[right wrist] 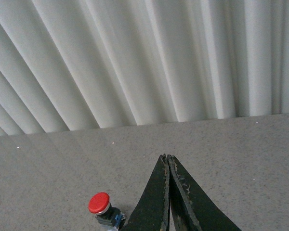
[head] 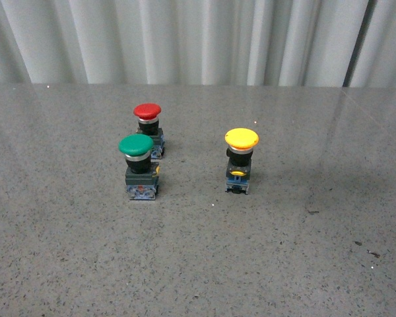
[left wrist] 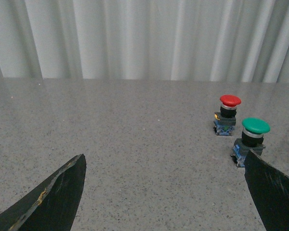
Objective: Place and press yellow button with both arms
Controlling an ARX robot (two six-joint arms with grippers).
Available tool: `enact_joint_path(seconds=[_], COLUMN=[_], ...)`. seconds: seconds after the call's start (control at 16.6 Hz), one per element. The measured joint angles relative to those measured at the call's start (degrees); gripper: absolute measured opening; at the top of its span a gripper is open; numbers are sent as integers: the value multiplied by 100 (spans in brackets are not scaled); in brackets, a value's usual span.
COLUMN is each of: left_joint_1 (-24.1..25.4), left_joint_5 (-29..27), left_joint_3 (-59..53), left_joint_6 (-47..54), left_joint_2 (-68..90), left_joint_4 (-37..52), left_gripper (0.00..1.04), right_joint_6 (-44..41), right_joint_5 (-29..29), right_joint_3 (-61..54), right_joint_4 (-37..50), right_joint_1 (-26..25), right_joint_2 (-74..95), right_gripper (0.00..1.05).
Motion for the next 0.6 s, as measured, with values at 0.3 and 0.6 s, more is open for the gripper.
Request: enact_joint_path(seconds=[0.3,0.6], left_joint_1=[0,0], left_joint_5=[-4,-4], left_joint_3=[0,0], left_joint_6=[0,0], left_joint_2=[0,0], left_joint_4=[0,-2], left_gripper=[98,98], right_joint_6=[-1467,-1694], right_joint_5=[555,-286], right_joint_3=[-2004,-3077], right_joint_4=[-1414,-1373], right_joint_1=[-1357,-2124], right_joint_2=[-2940,-4511], right_gripper=[2,2])
